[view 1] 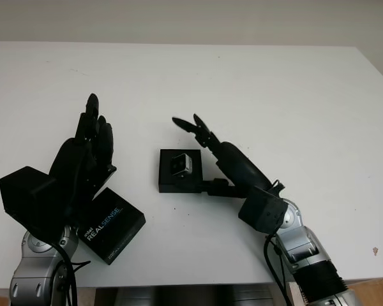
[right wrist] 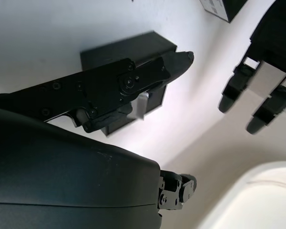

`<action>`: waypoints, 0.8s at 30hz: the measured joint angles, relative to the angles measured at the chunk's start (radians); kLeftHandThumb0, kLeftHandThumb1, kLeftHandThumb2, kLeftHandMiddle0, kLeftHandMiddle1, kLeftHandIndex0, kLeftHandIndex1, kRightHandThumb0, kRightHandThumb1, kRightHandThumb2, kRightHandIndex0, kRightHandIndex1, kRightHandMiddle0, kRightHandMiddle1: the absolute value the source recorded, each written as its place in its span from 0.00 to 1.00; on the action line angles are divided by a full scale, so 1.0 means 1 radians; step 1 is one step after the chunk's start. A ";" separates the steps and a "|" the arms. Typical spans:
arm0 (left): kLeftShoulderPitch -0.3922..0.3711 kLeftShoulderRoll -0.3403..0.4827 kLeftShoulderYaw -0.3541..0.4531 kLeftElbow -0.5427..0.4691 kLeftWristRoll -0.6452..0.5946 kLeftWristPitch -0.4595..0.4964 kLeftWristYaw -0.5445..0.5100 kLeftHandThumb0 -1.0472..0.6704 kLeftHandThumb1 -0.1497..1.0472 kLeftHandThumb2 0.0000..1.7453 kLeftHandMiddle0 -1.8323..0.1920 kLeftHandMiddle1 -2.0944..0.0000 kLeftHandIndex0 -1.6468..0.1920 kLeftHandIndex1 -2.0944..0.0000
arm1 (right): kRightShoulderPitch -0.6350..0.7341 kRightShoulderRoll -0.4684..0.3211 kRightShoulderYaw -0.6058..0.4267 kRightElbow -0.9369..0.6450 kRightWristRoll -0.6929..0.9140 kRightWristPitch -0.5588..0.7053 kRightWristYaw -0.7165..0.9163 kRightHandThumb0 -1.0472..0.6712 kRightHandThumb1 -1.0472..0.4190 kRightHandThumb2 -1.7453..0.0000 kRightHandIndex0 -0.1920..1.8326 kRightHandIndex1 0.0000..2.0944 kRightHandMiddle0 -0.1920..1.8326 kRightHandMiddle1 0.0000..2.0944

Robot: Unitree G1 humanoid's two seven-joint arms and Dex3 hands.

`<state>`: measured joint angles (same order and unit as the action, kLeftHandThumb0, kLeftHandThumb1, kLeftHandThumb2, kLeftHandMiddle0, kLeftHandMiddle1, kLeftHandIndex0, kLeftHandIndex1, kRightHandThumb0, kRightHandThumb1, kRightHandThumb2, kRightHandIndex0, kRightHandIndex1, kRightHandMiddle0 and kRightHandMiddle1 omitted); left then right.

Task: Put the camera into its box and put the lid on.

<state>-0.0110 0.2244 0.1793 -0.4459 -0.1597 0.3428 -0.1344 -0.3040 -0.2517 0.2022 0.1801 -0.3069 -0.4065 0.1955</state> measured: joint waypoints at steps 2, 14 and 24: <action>0.000 0.000 0.000 -0.001 0.000 0.004 0.002 0.15 1.00 0.40 0.99 0.97 1.00 0.99 | 0.000 -0.006 -0.005 -0.016 -0.007 -0.007 -0.013 0.28 0.10 0.98 0.00 0.00 0.03 0.10; 0.000 0.005 0.000 -0.001 0.000 0.007 -0.001 0.15 1.00 0.40 1.00 0.98 1.00 0.99 | -0.036 -0.023 -0.048 -0.119 -0.065 0.041 -0.064 0.27 0.14 0.97 0.26 0.13 0.19 0.32; 0.000 0.002 -0.009 -0.004 0.000 0.011 0.004 0.15 1.00 0.40 1.00 0.98 1.00 1.00 | -0.225 -0.196 -0.003 -0.382 -0.252 0.247 0.236 0.16 0.11 0.96 0.28 0.14 0.24 0.34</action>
<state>-0.0115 0.2262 0.1703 -0.4503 -0.1598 0.3542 -0.1309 -0.5293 -0.4474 0.1988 -0.2019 -0.5584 -0.1594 0.4311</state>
